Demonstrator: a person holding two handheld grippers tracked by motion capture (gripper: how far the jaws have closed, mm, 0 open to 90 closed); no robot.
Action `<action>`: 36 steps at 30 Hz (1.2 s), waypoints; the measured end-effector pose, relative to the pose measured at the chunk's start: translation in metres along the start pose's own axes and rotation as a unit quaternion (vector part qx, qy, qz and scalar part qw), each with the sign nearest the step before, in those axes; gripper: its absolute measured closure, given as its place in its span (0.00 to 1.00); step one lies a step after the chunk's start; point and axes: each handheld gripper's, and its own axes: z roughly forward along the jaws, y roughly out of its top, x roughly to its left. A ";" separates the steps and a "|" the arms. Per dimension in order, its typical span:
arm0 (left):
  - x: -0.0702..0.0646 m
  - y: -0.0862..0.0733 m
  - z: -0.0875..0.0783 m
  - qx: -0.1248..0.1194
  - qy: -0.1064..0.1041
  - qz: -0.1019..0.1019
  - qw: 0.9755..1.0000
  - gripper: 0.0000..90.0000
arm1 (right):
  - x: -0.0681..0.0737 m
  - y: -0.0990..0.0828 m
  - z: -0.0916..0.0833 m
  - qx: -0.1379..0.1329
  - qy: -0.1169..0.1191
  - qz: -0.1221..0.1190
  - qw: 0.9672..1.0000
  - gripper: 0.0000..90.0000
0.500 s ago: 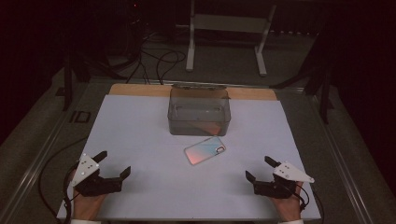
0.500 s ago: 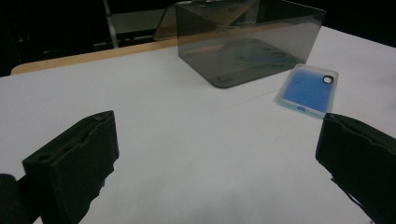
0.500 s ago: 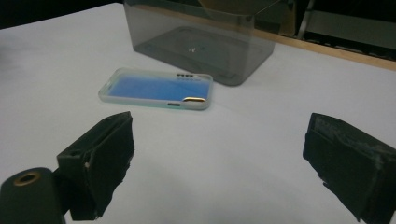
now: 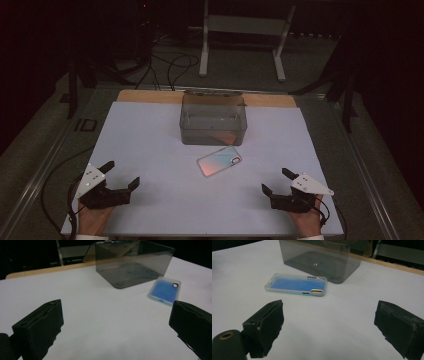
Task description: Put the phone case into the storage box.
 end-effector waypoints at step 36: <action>-0.013 0.030 0.034 0.008 -0.025 0.028 0.999 0.00 | -0.001 -0.003 0.002 -0.005 -0.003 0.003 1.000 0.10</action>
